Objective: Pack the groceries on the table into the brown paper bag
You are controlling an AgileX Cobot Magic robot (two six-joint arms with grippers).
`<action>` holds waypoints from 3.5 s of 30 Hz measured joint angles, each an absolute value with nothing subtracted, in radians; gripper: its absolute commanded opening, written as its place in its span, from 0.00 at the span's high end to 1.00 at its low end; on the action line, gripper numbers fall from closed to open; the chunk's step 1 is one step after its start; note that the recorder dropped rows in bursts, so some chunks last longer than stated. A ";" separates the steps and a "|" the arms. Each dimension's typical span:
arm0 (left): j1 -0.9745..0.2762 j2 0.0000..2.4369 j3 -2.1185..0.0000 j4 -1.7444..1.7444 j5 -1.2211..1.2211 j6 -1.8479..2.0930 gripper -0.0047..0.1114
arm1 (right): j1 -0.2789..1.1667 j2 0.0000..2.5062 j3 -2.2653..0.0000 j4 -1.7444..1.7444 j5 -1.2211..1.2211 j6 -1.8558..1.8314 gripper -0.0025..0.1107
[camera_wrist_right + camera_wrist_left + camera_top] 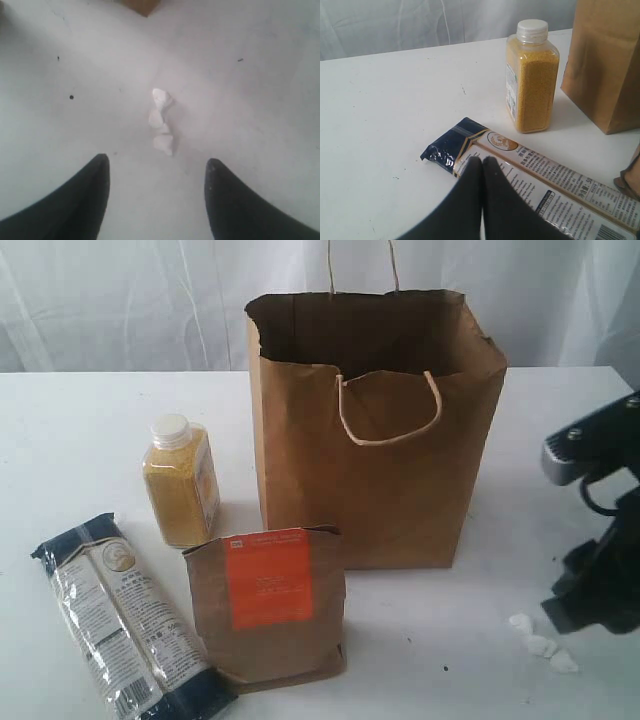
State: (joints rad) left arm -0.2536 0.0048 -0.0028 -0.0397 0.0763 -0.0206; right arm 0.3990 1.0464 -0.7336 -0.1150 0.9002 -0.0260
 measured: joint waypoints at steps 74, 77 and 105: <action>-0.254 0.005 -0.003 -0.040 0.076 -0.021 0.96 | 0.308 1.155 -0.710 0.008 0.573 -0.025 0.96; -0.254 0.005 -0.003 -0.040 0.076 -0.021 0.96 | 0.308 1.084 -0.751 0.008 0.601 -0.025 0.96; -0.254 0.005 -0.003 -0.040 0.076 -0.021 0.96 | 0.437 1.372 -1.284 0.011 0.623 -0.062 0.52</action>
